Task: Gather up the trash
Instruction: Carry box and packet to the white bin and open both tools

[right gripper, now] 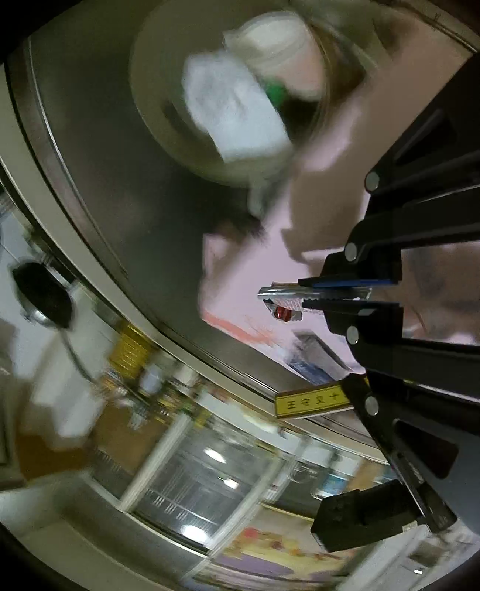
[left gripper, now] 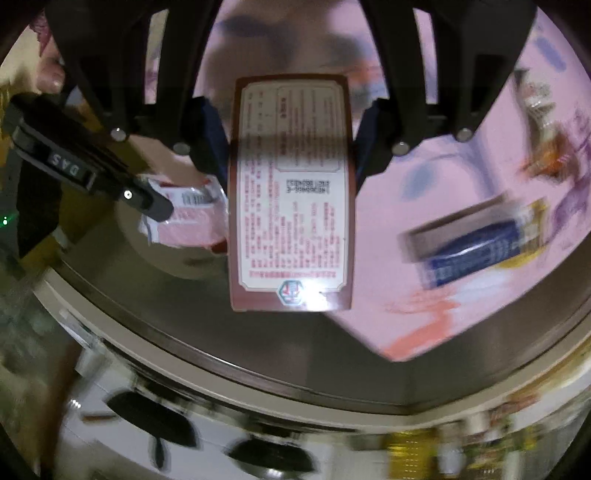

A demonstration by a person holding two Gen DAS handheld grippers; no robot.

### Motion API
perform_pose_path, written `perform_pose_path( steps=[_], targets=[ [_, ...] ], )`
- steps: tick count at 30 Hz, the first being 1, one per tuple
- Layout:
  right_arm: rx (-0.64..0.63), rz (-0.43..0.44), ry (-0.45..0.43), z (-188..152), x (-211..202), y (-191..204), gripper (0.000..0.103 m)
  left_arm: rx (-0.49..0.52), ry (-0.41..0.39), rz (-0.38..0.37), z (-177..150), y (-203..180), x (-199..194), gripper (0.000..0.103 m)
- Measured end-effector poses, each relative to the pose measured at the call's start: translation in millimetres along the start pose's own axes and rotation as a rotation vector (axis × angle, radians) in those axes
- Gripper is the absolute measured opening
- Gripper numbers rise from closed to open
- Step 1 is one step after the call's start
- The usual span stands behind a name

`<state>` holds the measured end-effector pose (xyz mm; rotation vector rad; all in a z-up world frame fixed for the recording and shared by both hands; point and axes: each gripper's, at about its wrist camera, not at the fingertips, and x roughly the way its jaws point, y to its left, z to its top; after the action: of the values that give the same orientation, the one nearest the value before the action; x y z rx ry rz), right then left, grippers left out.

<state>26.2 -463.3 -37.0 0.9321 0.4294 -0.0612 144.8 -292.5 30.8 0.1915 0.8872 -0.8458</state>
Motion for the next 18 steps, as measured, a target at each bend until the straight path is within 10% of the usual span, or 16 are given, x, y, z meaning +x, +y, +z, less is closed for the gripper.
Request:
perform_pose_path(
  steps=[9, 16, 18],
  targets=[
    [-0.017, -0.256, -0.245, 52, -78, -68, 0.003, 0.121, 0.112, -0.223, 51, -109, 87, 0.057],
    [-0.009, -0.341, -0.23, 70, -65, -105, 0.003, 0.118, 0.173, -0.245, 56, -144, 137, 0.058],
    [-0.015, -0.351, -0.216, 71, -56, -111, 0.006, 0.096, 0.215, -0.25, 55, -149, 160, 0.074]
  ],
)
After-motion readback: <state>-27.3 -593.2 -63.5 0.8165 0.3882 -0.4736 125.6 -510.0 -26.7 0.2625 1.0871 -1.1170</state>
